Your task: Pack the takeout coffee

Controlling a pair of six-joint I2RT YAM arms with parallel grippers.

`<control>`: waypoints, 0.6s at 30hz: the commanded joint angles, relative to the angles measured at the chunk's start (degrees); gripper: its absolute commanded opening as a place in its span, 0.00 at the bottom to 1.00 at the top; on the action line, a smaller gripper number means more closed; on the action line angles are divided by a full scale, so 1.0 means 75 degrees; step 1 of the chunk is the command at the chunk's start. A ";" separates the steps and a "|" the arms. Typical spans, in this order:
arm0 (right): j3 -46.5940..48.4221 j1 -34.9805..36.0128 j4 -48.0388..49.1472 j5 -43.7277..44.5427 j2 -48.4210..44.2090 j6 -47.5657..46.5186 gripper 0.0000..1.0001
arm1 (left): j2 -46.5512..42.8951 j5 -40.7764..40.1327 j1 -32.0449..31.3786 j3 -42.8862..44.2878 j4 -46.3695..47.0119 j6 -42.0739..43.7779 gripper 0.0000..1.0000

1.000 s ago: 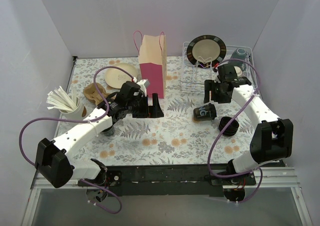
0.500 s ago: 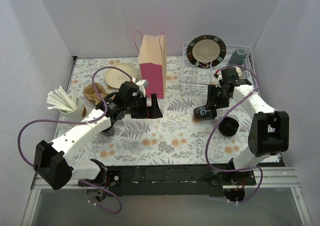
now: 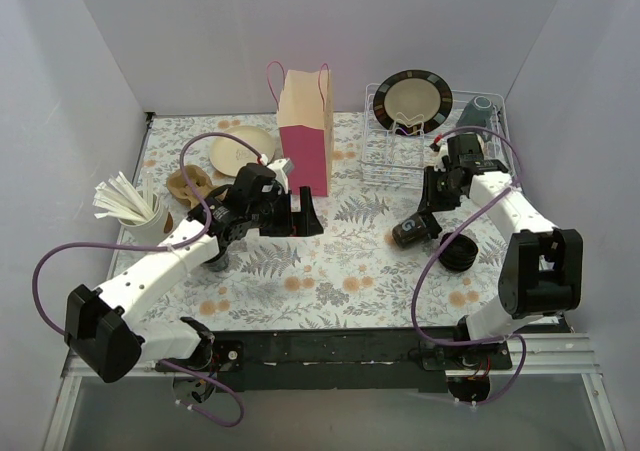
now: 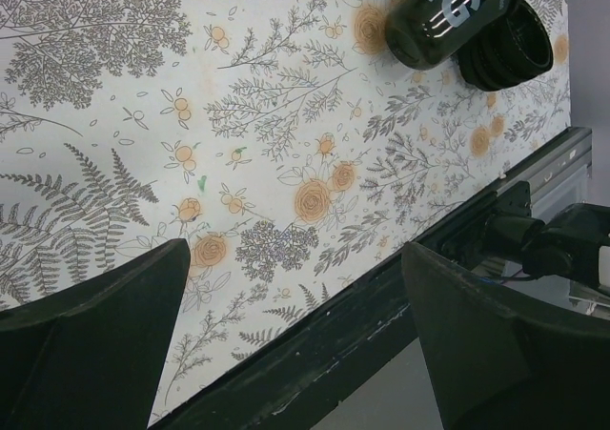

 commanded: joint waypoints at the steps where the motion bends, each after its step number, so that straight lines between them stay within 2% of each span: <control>1: -0.0054 0.0026 -0.0146 0.0540 -0.0664 -0.0225 0.27 | -0.0370 -0.0288 -0.0033 0.0038 -0.0099 0.0055 0.93; 10: -0.0231 0.0283 -0.0042 0.1113 -0.1472 -0.0400 0.20 | -0.0710 -0.0475 -0.0033 -0.0149 -0.0157 0.0137 0.93; 18: -0.0019 0.2332 0.0650 0.4850 -0.1743 -0.1058 0.21 | -0.1061 -0.1049 -0.0033 0.0190 -0.0461 0.0125 0.94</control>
